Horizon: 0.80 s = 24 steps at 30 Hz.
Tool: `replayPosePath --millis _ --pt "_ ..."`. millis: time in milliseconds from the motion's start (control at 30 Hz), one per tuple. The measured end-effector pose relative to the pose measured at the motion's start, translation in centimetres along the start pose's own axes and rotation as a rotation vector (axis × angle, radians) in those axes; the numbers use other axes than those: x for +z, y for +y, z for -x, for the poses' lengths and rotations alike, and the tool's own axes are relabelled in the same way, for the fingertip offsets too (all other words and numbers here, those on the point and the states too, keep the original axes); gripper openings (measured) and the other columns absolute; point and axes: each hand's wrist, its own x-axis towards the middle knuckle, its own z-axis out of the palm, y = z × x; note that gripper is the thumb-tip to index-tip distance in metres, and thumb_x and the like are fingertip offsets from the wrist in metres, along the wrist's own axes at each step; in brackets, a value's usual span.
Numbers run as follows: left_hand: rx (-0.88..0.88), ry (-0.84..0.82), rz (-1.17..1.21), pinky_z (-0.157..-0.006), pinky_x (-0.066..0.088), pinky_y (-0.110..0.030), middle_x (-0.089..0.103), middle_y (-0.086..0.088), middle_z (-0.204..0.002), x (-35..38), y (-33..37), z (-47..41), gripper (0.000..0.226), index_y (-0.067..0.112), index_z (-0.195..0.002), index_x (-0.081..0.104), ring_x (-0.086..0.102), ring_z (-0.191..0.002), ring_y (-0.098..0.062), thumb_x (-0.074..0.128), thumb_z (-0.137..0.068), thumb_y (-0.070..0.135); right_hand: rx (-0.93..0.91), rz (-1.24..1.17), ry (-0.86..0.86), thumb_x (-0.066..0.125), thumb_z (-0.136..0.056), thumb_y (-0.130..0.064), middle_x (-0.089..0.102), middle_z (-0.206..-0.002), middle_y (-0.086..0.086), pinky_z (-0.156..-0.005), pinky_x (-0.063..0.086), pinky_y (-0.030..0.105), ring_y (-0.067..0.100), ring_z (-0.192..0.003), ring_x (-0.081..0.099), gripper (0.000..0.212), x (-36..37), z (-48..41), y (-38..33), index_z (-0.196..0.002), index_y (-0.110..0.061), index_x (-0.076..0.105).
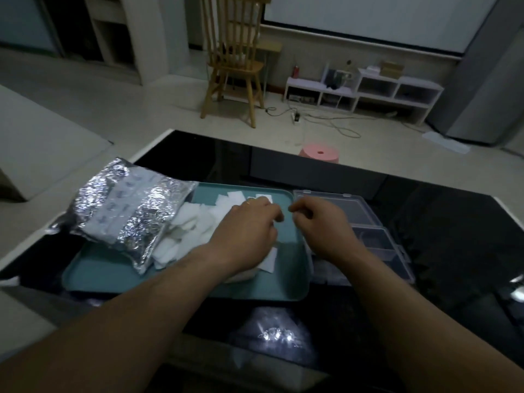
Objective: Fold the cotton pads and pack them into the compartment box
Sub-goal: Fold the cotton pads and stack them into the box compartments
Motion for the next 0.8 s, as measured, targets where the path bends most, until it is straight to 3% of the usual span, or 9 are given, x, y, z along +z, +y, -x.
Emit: replayPosePath --millis 100,200,367,567,700,800 --pt "-0.133 0.091 0.083 -0.092 0.048 -0.041 0.062 -0.002 -0.118 -2.7 -3.6 1.6 0.029 0.020 -0.115 0.068 0.058 -0.110 -0.022 0.052 -0.094 0.009 -0.049 0.014 -0.085 0.059 -0.102 -0.022 0.069 -0.102 -0.007 -0.073 0.048 0.023 0.011 -0.091 0.063 0.021 1.6 -0.1 -2.7 -0.121 -0.025 0.069" --pt "-0.208 0.158 0.082 -0.092 0.049 -0.043 0.062 -0.003 -0.118 -4.3 -6.5 2.6 0.029 0.018 -0.116 0.067 0.060 -0.107 -0.025 0.052 -0.095 0.005 0.005 0.099 -0.214 0.057 -0.100 -0.017 0.069 -0.123 -0.001 -0.089 0.052 0.033 0.021 -0.109 0.065 0.034 2.8 -0.6 -4.0 -0.133 -0.023 0.061" --pt "-0.185 -0.064 0.005 -0.099 0.047 -0.043 0.050 -0.001 -0.136 -3.9 -6.8 2.5 0.038 0.026 -0.136 0.054 0.055 -0.121 -0.026 0.054 -0.099 0.020 0.087 0.170 -0.348 0.064 -0.099 -0.017 0.058 -0.148 -0.001 -0.101 0.048 0.036 0.024 -0.126 0.058 0.049 4.0 -1.4 -4.1 -0.145 -0.026 0.051" --pt "-0.157 -0.288 -0.096 -0.100 0.045 -0.041 0.047 -0.002 -0.136 -2.8 -7.0 2.0 0.047 0.028 -0.138 0.052 0.047 -0.127 -0.026 0.062 -0.092 0.028 0.009 0.214 -0.444 0.073 -0.089 -0.019 0.063 -0.132 -0.004 -0.093 0.056 0.040 0.020 -0.106 0.063 0.055 5.3 -1.6 -4.1 -0.135 -0.043 0.055" --pt "-0.169 -0.208 -0.018 -0.095 0.045 -0.037 0.048 -0.002 -0.132 -3.6 -7.2 2.0 0.042 0.027 -0.134 0.054 0.052 -0.120 -0.025 0.060 -0.093 0.018 0.020 0.168 -0.376 0.070 -0.092 -0.016 0.056 -0.139 -0.004 -0.100 0.053 0.042 0.020 -0.119 0.058 0.053 4.5 -1.2 -4.5 -0.139 -0.034 0.054" --pt "-0.200 -0.106 -0.006 -0.090 0.049 -0.042 0.053 -0.001 -0.119 -4.7 -7.0 2.3 0.028 0.024 -0.120 0.056 0.058 -0.107 -0.026 0.057 -0.093 0.016 0.057 0.127 -0.286 0.064 -0.098 -0.021 0.066 -0.120 -0.001 -0.084 0.056 0.036 0.014 -0.098 0.063 0.027 3.9 -0.5 -4.9 -0.124 -0.028 0.059"
